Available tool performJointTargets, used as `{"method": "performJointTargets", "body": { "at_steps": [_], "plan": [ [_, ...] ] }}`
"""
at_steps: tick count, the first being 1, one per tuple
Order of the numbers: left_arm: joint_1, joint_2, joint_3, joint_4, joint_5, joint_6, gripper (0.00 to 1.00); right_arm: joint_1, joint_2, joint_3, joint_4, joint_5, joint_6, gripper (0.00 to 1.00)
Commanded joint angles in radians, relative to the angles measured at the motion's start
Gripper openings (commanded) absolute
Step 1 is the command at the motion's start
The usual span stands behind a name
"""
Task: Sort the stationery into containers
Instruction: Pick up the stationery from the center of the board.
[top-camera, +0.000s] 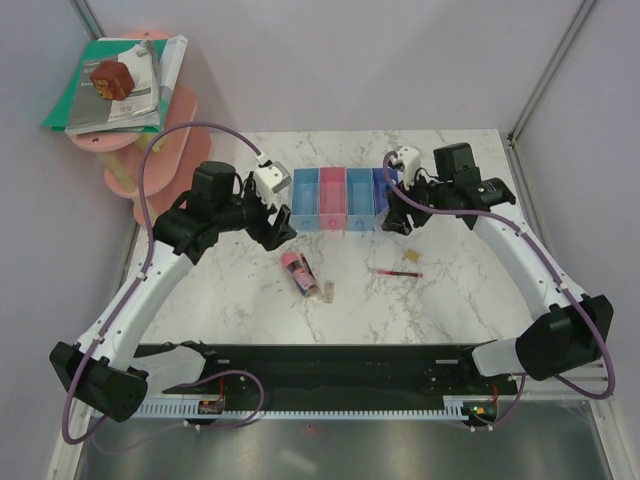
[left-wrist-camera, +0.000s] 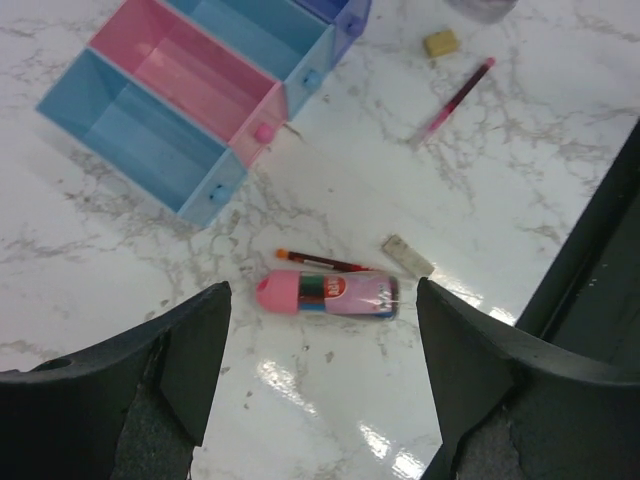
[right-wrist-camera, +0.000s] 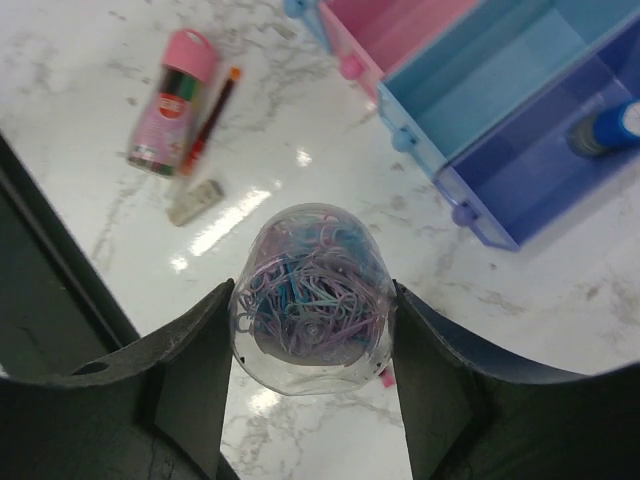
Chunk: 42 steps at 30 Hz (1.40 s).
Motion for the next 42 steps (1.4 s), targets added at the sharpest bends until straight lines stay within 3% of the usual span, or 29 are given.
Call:
{"method": "performJointTargets", "body": {
  "at_steps": [1, 8, 14, 18, 20, 26, 27, 29, 30, 32, 33, 42],
  "plan": [
    [-0.004, 0.006, 0.083, 0.021, 0.215, -0.127, 0.82, 0.002, -0.040, 0.048, 0.044, -0.318, 0.115, 0.33],
    [-0.037, 0.009, 0.017, 0.197, 0.319, -0.178, 0.82, -0.021, 0.017, 0.093, 0.140, -0.538, 0.245, 0.34],
    [-0.084, 0.040, -0.021, 0.301, 0.324, -0.213, 0.82, -0.021, 0.100, 0.194, 0.210, -0.725, 0.382, 0.35],
    [-0.135, 0.038, -0.034, 0.381, 0.286, -0.181, 0.87, -0.024, 0.131, 0.229, 0.315, -0.811, 0.477, 0.35],
    [-0.161, 0.043, -0.031, 0.407, 0.254, -0.166, 0.88, -0.023, 0.134, 0.225, 0.385, -0.858, 0.588, 0.35],
    [-0.236, 0.019, -0.070, 0.525, 0.111, -0.099, 0.89, -0.023, 0.114, 0.092, 0.837, -0.886, 0.947, 0.34],
    [-0.247, 0.014, -0.080, 0.541, 0.088, -0.076, 0.89, -0.023, 0.105, 0.059, 1.058, -0.880, 1.126, 0.33],
    [-0.279, 0.006, -0.098, 0.581, 0.029, -0.054, 0.91, -0.023, 0.102, -0.039, 1.338, -0.868, 1.361, 0.31],
    [-0.290, 0.008, -0.100, 0.590, 0.011, -0.037, 0.92, -0.023, 0.112, -0.065, 1.603, -0.860, 1.582, 0.31],
    [-0.303, 0.003, -0.116, 0.634, -0.038, -0.029, 0.92, -0.023, 0.132, -0.105, 1.814, -0.837, 1.742, 0.31],
    [-0.308, 0.000, -0.123, 0.651, -0.048, -0.022, 0.92, -0.023, 0.146, -0.105, 1.881, -0.834, 1.785, 0.30],
    [-0.322, -0.035, -0.152, 0.783, -0.177, 0.052, 0.93, -0.027, 0.152, -0.119, 1.882, -0.831, 1.790, 0.29]
  ]
}}
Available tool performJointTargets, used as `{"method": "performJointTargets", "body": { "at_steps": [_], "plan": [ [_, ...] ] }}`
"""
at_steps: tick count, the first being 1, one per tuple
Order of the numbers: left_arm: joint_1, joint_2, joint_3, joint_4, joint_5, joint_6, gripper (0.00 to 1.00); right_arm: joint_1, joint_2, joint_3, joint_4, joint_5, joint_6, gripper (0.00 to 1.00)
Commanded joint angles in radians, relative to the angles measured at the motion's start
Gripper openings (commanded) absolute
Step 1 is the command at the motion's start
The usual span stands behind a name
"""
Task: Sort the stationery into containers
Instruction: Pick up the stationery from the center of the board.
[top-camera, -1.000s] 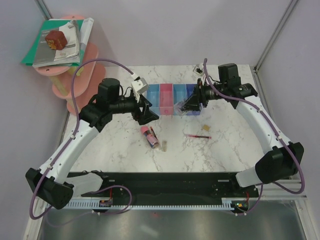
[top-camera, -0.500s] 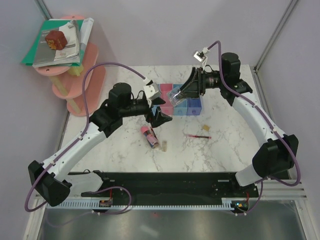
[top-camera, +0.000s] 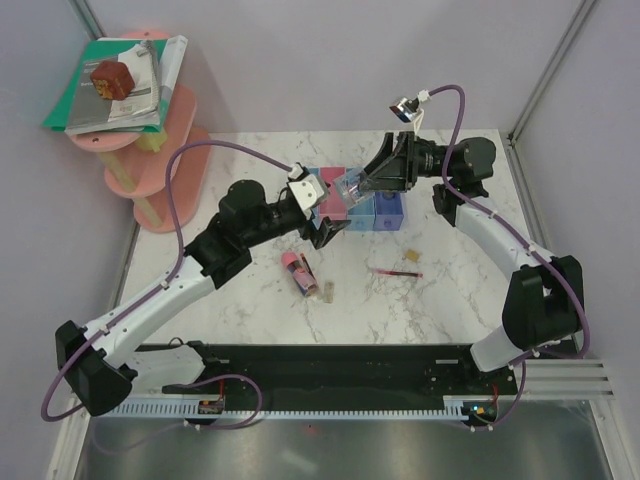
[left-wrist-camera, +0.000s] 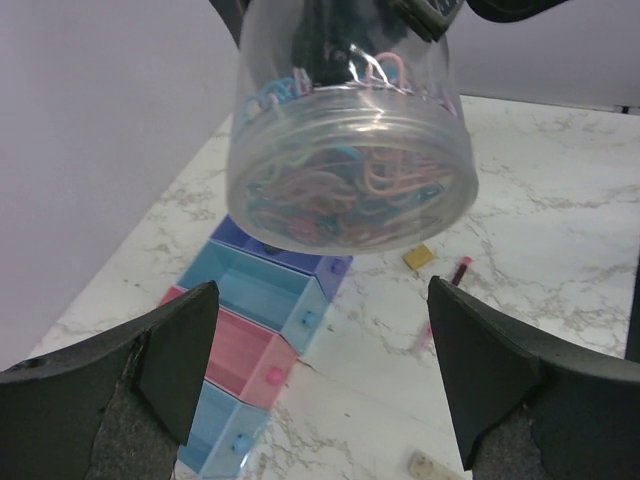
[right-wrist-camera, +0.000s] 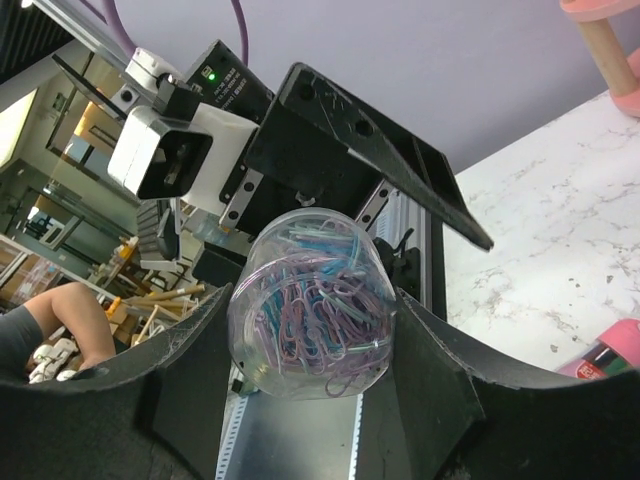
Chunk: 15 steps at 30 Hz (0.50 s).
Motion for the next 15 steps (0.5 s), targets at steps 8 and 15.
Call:
{"method": "performJointTargets", "body": {
  "at_steps": [8, 15],
  "plan": [
    [-0.006, -0.089, -0.017, 0.171, -0.060, 0.096, 0.92, -0.017, 0.002, -0.029, 0.136, 0.003, 0.068, 0.28],
    [-0.011, -0.080, -0.011, 0.174, 0.016, 0.088, 0.91, -0.016, 0.010, -0.014, 0.136, 0.014, 0.070, 0.27]
  ]
}}
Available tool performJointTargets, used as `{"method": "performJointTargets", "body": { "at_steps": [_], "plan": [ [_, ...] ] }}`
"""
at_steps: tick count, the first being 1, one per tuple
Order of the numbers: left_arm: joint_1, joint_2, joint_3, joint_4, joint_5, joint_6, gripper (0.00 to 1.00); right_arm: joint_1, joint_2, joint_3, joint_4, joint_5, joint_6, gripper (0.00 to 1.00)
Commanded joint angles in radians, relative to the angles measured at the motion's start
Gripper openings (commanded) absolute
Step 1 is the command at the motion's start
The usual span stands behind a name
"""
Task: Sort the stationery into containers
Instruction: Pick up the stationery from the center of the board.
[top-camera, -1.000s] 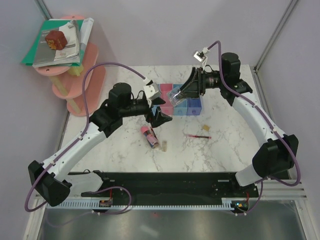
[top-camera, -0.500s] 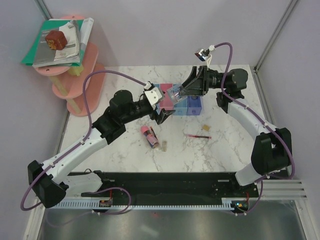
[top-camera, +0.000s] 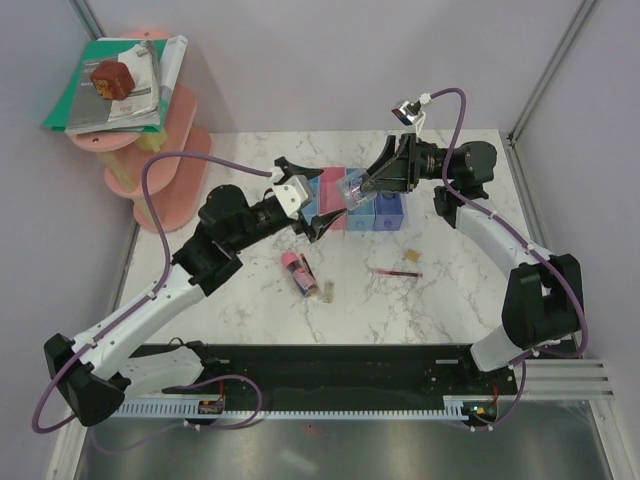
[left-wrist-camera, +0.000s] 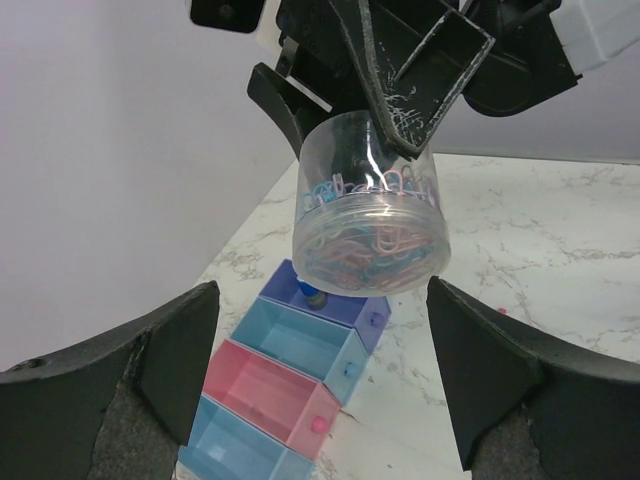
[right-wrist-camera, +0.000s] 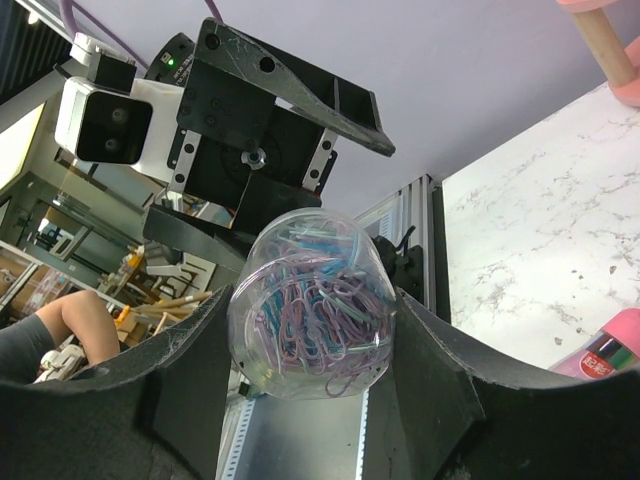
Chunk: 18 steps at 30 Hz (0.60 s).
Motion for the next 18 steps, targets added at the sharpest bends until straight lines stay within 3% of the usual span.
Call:
{"method": "performJointTargets", "body": {
  "at_steps": [1, 18],
  "plan": [
    [-0.015, 0.008, 0.005, 0.052, 0.058, 0.026, 0.91, -0.003, 0.004, 0.018, 0.066, 0.014, 0.008, 0.27],
    [-0.046, 0.077, 0.044, 0.114, 0.044, 0.028, 0.89, -0.004, -0.004, 0.002, 0.062, 0.018, -0.008, 0.27]
  ]
}}
